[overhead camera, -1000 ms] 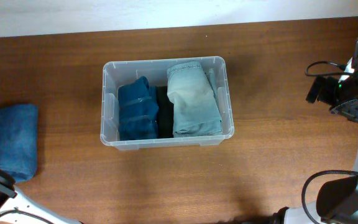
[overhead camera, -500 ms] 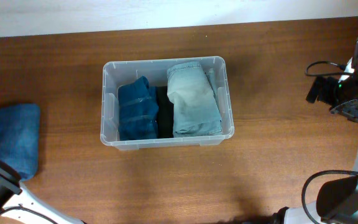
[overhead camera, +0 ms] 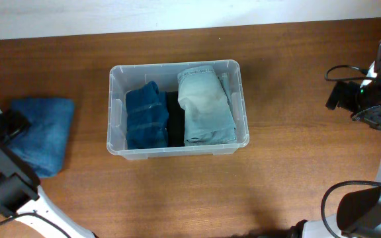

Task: Pack container
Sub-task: 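Lower the left gripper onto the folded blue jeans, then grasp the blue jeans edge with the left gripper and drag left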

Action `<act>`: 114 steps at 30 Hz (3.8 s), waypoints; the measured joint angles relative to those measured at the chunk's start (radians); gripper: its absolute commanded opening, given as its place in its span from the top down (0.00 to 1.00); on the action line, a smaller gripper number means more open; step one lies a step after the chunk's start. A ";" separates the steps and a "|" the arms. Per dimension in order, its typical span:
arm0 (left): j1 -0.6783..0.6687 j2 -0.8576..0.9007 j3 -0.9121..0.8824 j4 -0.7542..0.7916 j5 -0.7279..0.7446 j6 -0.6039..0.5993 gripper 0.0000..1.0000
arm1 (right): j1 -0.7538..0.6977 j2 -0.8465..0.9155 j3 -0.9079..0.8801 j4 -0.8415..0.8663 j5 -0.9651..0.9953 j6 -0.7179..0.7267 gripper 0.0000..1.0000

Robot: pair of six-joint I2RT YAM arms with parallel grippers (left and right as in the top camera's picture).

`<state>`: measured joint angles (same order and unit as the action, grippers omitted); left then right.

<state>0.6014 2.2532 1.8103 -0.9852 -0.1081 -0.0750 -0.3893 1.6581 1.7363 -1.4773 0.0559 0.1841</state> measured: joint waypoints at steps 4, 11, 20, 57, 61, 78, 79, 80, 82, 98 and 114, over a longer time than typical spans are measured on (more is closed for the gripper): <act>-0.047 0.000 0.001 -0.048 0.021 -0.042 0.26 | 0.000 0.000 0.000 0.000 0.000 0.000 0.02; -0.077 0.000 0.001 -0.166 0.106 -0.102 0.49 | 0.000 0.000 0.000 0.000 0.000 0.000 0.02; -0.078 0.002 -0.020 -0.315 0.275 -0.101 0.63 | 0.000 0.000 0.000 0.000 0.000 0.000 0.02; -0.081 -0.191 -0.089 -0.090 0.172 0.275 0.13 | 0.000 0.000 0.000 0.000 0.000 -0.001 0.02; -0.081 -0.191 -0.141 -0.040 0.190 0.289 0.13 | 0.000 0.000 0.000 0.000 0.000 0.000 0.02; -0.074 -0.231 -0.403 0.185 0.341 0.301 0.52 | 0.000 0.000 0.000 0.000 0.000 0.000 0.02; -0.075 -0.233 -0.404 0.184 0.341 0.303 0.53 | 0.000 0.000 0.000 0.000 0.000 0.000 0.01; -0.076 -0.235 -0.404 0.185 0.341 0.302 0.53 | 0.000 0.000 0.000 0.000 0.000 0.000 0.01; -0.075 -0.235 -0.405 0.185 0.342 0.303 0.53 | 0.000 0.000 0.000 0.000 0.000 -0.001 0.02; -0.068 -0.218 -0.298 0.022 0.300 0.303 0.99 | 0.000 0.000 0.000 0.000 0.000 0.000 0.01; -0.072 -0.202 -0.005 -0.213 0.322 0.302 0.99 | 0.000 0.000 0.000 0.000 0.000 0.000 0.02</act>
<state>0.5297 2.0514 1.8053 -1.1980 0.2138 0.2268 -0.3893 1.6581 1.7363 -1.4773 0.0559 0.1841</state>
